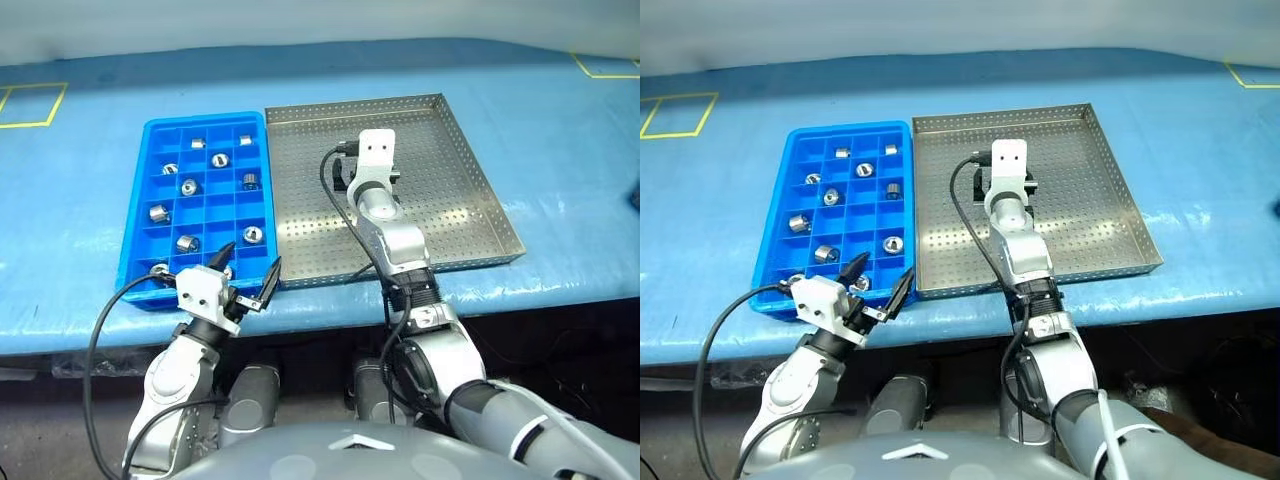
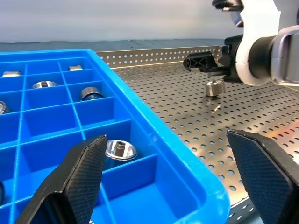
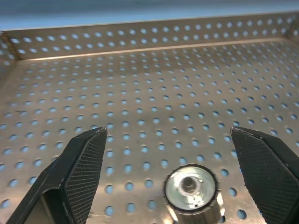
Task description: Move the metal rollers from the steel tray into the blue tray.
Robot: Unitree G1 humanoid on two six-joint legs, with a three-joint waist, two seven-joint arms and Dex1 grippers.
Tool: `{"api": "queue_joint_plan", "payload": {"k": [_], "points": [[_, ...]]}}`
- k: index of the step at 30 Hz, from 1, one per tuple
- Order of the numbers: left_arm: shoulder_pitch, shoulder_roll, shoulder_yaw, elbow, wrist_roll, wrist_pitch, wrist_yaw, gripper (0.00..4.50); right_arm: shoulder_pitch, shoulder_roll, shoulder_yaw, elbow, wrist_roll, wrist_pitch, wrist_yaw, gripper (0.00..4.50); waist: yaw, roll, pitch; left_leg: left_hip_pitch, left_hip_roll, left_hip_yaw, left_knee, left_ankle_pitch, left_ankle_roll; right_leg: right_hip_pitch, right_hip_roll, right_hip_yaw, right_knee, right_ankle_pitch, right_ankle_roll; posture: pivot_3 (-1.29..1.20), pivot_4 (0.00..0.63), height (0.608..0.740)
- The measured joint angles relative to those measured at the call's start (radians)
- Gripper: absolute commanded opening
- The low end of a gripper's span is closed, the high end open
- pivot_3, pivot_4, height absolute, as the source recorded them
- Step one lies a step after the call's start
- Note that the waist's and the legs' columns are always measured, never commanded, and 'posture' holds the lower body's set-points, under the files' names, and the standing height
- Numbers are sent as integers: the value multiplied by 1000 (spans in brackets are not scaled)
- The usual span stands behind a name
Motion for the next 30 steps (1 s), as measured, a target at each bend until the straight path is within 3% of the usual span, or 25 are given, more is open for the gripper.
{"api": "queue_joint_plan", "payload": {"k": [8, 17, 23, 30], "points": [[-1, 0, 0, 10, 1, 0, 1, 4500, -68, -2, -87, 219, 33, -65, -50, 4479, -12, 0, 0, 2, 0, 1, 0, 0, 0, 2, 0, 1, 0, 0, -1, 141, 150, 740], [0, 1, 3, 10, 1, -1, 3, 4500, -11, 11, -55, 131, 41, -21, -35, 1712, -9, 0, 0, 3, 0, 1, 0, 0, 1, 2, 0, 1, 0, -1, -1, 156, 150, 740], [3, -1, 18, 10, 1, -3, 14, 4500, 92, 21, 53, -97, 43, 112, 41, 1728, -11, 1, 0, 3, 1, 1, 0, 0, 1, 1, 0, 1, 1, -1, -1, 169, 150, 740], [29, -23, 84, 10, 5, -28, 65, 4500, 102, 17, 285, -394, 72, 205, 309, 1728, -6, 1, 1, 3, 1, 0, -1, 0, 0, 1, 1, 0, 0, -2, -2, 209, 150, 740]]}}
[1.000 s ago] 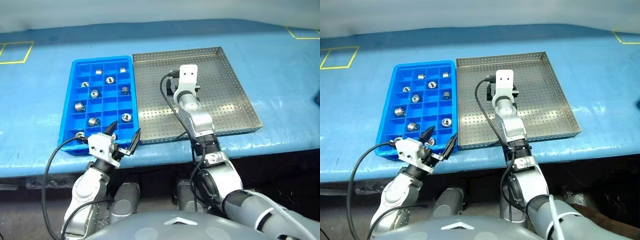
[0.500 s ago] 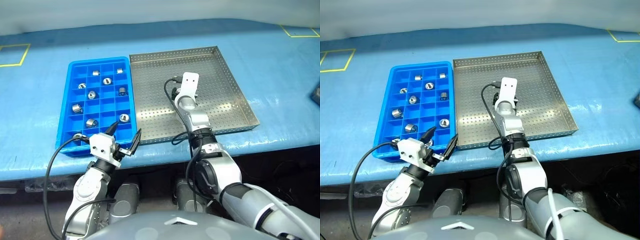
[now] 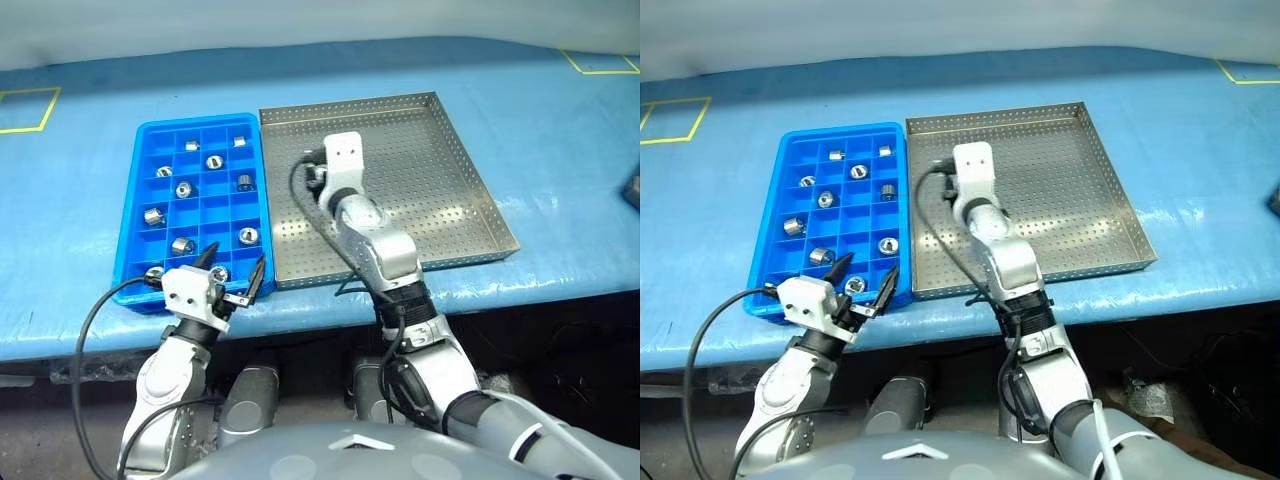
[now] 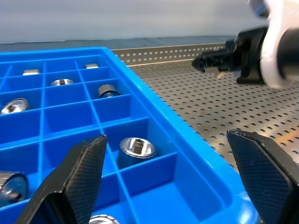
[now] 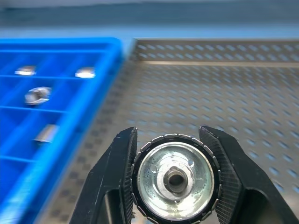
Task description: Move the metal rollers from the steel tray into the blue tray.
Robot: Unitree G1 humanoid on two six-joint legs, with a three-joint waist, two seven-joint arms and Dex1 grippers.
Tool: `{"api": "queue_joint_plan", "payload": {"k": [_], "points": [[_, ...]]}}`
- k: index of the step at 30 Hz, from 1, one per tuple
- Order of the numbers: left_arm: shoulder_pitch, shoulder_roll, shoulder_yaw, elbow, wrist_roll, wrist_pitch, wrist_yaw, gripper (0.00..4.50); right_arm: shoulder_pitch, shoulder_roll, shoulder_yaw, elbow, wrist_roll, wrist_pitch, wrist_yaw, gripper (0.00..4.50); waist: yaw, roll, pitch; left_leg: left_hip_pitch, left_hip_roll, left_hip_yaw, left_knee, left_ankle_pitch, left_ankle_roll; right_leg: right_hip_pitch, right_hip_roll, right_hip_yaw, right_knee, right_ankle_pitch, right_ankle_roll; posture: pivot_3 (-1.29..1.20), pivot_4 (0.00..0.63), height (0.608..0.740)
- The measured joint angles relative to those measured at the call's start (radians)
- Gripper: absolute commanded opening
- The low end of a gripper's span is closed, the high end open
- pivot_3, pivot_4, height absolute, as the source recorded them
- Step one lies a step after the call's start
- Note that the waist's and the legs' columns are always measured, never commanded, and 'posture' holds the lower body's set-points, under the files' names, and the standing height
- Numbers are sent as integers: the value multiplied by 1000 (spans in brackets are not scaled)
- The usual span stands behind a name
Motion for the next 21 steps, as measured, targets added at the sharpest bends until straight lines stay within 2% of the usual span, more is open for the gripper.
{"api": "queue_joint_plan", "payload": {"k": [6, 12, 21], "points": [[53, -19, 51, -3, 31, -74, 36, 4500, 0, -11, 156, -105, 33, 46, 201, 1728, 23, 0, 0, -1, 0, -1, -1, 0, 0, -1, 0, -1, 0, 0, -1, 249, 150, 740], [142, 2, 59, -32, 26, -110, 1, 4500, 50, -45, 300, -125, 44, 92, 351, 1728, 44, -1, 0, -3, 0, -1, -2, 0, -1, -3, -1, -1, -1, -1, -1, 273, 150, 740], [196, 43, 17, -48, -14, -100, -79, 4500, 110, -81, 343, -123, 47, 135, 412, 1728, 55, -2, 1, -3, 0, -2, -2, -1, -2, -4, -1, -2, -1, -2, -1, 261, 150, 740]]}}
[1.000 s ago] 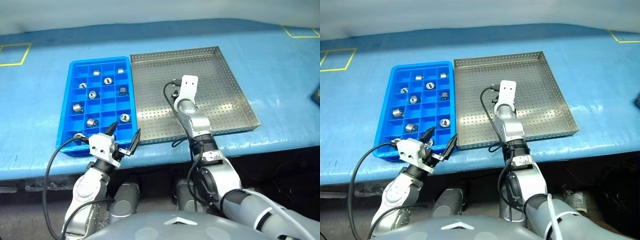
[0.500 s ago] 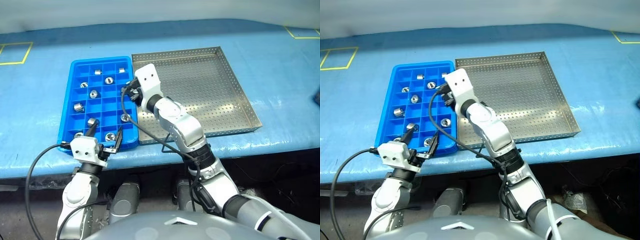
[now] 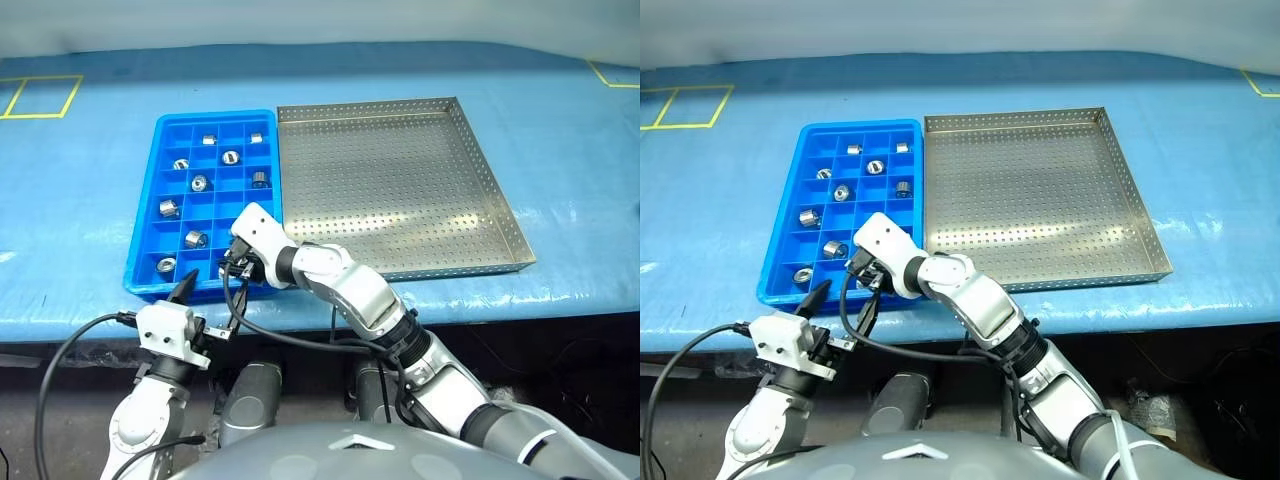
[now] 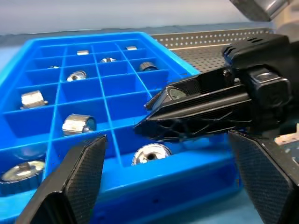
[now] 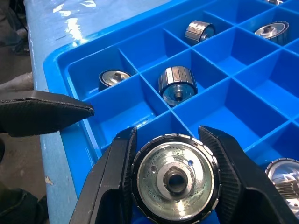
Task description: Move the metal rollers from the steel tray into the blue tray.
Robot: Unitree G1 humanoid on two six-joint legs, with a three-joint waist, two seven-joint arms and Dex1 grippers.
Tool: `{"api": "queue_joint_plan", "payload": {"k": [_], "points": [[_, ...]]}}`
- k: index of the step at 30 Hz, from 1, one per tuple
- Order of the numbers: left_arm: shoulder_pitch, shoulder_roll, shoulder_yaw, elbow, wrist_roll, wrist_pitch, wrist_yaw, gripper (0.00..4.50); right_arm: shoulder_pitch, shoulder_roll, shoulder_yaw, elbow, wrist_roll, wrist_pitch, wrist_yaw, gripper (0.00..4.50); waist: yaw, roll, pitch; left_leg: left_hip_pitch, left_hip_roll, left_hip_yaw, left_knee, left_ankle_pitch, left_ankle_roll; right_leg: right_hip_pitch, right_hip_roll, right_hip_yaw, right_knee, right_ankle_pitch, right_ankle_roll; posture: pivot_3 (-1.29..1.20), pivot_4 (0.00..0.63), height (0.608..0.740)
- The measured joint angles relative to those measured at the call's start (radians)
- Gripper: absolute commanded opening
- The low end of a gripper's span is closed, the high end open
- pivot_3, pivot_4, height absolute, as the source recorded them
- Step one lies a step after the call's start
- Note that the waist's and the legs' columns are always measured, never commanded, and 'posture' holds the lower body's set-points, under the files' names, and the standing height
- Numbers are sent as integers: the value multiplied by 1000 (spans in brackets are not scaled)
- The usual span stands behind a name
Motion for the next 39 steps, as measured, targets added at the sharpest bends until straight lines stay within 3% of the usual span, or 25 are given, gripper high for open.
{"api": "queue_joint_plan", "payload": {"k": [8, 17, 26, 39], "points": [[-54, 0, -18, 0, -4, 15, -7, 4500, -60, 24, -94, 67, -15, -18, -32, 1728, -2, 0, 0, -1, 0, 0, 0, 0, 0, 0, 0, 0, 0, 0, 0, 221, 150, 740], [-94, -32, -24, 0, 7, 21, 33, 4500, -202, 83, -193, 347, -45, -186, -116, 1728, -3, 0, 0, 0, 0, 0, -1, 0, 0, 0, 1, -1, 0, 0, -1, 282, 150, 740], [-71, -83, 20, -1, 53, 14, 132, 4500, -297, 85, -215, 575, -56, -346, -132, 1728, 5, 0, 0, 2, 1, 0, -2, 0, 0, 1, 2, -1, 1, -1, -2, 360, 150, 740], [-22, -142, 51, -19, 81, -11, 212, 4500, -330, 87, -227, 661, -52, -427, -111, 1728, 58, 0, 0, 2, 3, 0, -2, 0, 0, 0, 4, -1, 1, -1, -2, 434, 150, 740]]}}
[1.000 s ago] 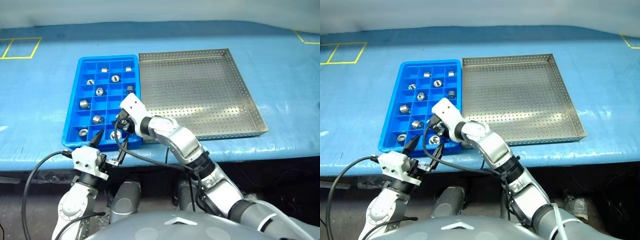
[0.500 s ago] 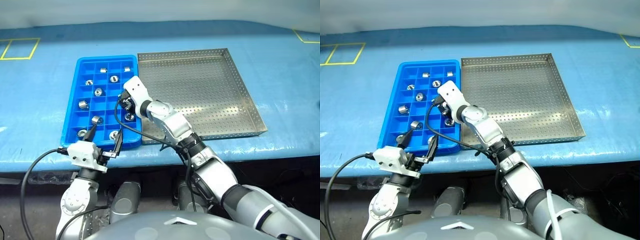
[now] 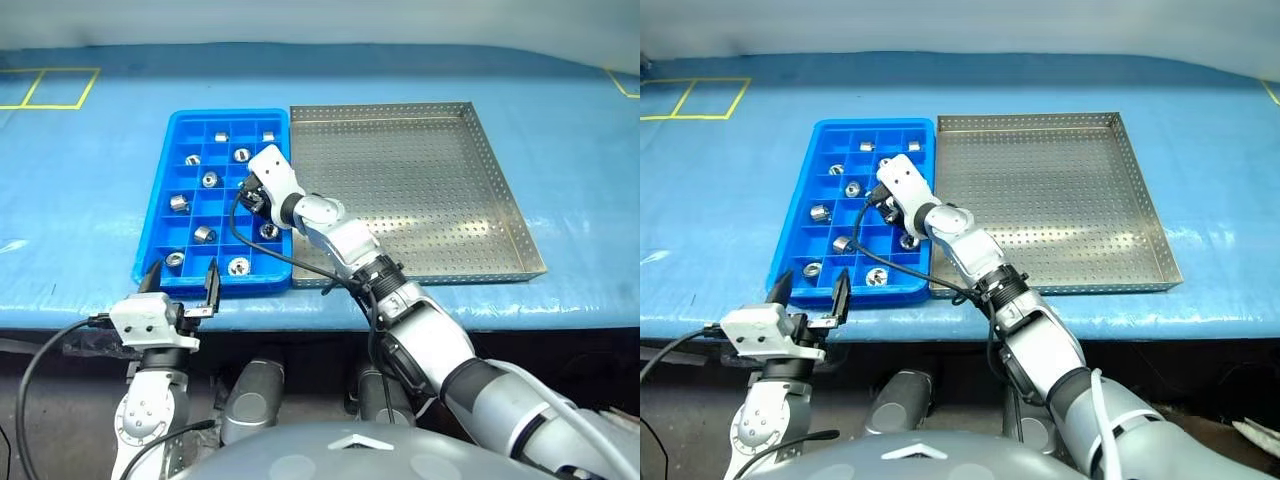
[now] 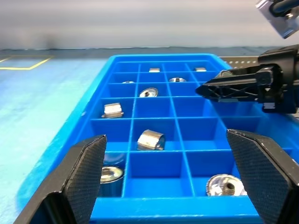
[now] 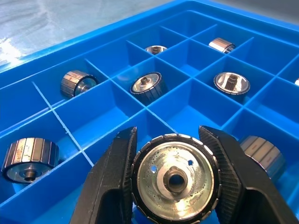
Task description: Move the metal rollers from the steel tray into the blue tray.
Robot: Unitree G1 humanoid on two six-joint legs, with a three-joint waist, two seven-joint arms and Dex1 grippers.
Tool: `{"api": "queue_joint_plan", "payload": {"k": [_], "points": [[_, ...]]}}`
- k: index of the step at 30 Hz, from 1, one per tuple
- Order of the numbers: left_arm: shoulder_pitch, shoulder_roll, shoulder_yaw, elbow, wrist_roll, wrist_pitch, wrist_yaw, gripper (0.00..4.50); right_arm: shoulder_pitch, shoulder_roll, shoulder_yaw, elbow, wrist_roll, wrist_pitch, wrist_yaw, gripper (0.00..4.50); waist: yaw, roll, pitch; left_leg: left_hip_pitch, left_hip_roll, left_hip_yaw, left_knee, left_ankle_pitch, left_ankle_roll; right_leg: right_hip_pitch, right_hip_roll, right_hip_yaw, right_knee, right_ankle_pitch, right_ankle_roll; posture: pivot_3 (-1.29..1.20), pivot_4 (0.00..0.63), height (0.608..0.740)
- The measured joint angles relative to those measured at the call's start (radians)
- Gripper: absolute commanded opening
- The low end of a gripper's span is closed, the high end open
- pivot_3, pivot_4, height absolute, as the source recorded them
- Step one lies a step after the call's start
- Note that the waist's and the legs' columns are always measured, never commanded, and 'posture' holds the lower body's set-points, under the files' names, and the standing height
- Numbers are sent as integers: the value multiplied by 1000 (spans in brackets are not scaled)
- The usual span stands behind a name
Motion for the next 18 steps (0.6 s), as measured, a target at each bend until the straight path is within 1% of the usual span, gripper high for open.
{"api": "queue_joint_plan", "payload": {"k": [7, 9, 11, 15, 16, 18], "points": [[17, -14, -14, 0, 11, -6, 1, 4500, -60, 3, -12, 134, 9, -51, 7, 1728, 39, 0, 0, 0, 1, 0, 0, 0, 0, 0, 2, 0, 0, 0, -1, 450, 150, 740], [18, -15, -16, 0, 12, -6, 1, 4500, -63, 3, -15, 158, 16, -60, 29, 2483, 51, 0, 0, 0, 2, 0, 0, 0, -1, 0, 2, 0, 0, -1, -1, 444, 150, 740], [17, -15, -16, 0, 13, -6, 1, 4500, -63, 3, -15, 167, 20, -64, 42, 2992, 57, 0, 0, 0, 2, 0, 0, -1, -1, 0, 2, 0, 0, -1, -1, 434, 150, 740], [12, -12, -20, 0, 17, -5, -1, 4500, -63, 3, -27, 170, 33, -64, 36, 4286, 63, 0, 0, 0, 2, 0, 0, -1, -1, 0, 2, 0, 0, -1, -1, 404, 150, 740], [7, -10, -22, 0, 19, -4, -2, 4500, -63, 3, -31, 168, 37, -62, 30, 4463, 63, 0, 0, 0, 2, 0, 0, -1, -1, 0, 2, 0, 0, -1, -1, 392, 150, 740], [-8, -6, -23, 0, 21, 0, -2, 4500, -62, 3, -37, 157, 40, -57, 11, 4463, 63, 0, 0, -1, 2, 0, 0, -1, -1, -1, 2, 0, 0, -1, -1, 377, 150, 740]]}}
